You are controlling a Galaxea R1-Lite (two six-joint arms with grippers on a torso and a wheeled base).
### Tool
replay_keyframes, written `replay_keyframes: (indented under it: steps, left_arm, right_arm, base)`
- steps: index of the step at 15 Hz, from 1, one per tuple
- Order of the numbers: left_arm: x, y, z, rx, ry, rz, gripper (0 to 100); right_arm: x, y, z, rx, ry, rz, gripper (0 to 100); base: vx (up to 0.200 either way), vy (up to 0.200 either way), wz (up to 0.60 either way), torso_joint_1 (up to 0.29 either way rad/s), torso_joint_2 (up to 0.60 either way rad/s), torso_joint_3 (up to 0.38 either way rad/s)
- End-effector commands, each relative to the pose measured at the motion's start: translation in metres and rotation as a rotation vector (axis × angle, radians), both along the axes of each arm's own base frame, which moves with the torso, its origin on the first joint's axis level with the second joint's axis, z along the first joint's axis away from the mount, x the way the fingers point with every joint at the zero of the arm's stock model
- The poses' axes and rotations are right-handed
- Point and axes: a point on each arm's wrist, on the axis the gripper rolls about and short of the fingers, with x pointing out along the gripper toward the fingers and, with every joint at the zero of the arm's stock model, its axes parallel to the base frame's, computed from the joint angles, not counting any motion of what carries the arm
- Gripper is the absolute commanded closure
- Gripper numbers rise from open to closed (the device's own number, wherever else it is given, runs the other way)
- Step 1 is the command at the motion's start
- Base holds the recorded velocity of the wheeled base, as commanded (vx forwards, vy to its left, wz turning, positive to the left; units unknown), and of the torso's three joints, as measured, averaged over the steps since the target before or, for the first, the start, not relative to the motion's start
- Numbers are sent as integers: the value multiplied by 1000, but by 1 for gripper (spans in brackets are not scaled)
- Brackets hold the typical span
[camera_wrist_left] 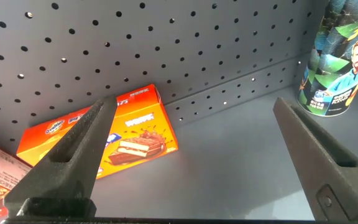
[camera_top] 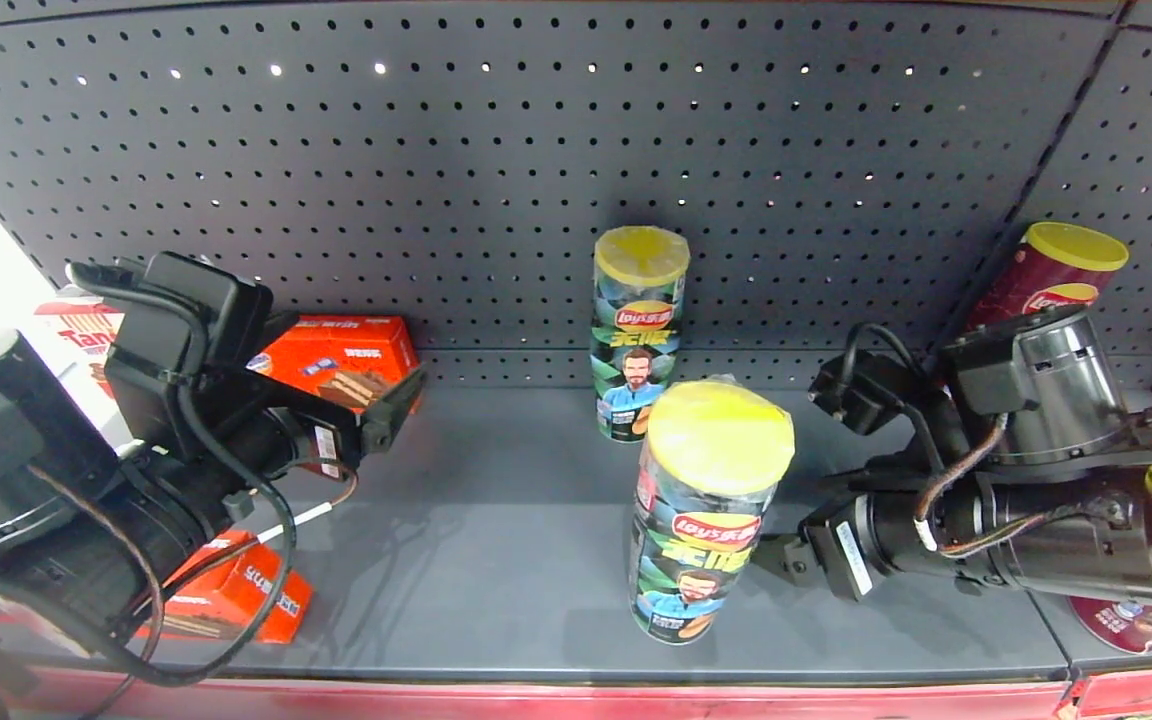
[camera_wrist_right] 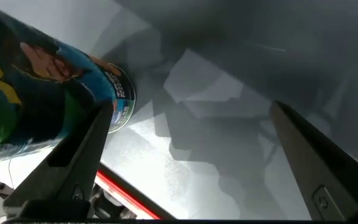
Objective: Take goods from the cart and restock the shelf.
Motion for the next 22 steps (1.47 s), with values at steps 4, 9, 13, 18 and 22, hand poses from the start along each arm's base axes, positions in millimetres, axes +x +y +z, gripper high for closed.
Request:
replay_keyframes:
  steps: [4, 9, 13, 18, 22]
  left_arm:
    - [0, 0, 0, 0, 1, 0, 0]
    - [0, 0, 0, 0, 1, 0, 0]
    - [1, 0, 0, 0, 1, 0, 0]
    - [1, 2, 0, 0, -1, 9, 0]
    - [1, 3, 0, 1, -2, 13, 0]
  right_arm:
    - [-4, -7, 4, 8, -10, -12, 0]
    - [-31, -26, -1, 14, -2, 15, 0]
    - [-29, -17, 2, 28, -6, 46, 0]
    - [-14, -2, 1, 9, -8, 66, 0]
    - [-6, 5, -2, 2, 2, 64, 0]
  base:
    - [0, 0, 0, 0, 0, 0]
    - [0, 0, 0, 0, 0, 0]
    - [0, 0, 0, 0, 0, 0]
    - [0, 0, 0, 0, 0, 0]
    - [0, 0, 0, 0, 0, 0]
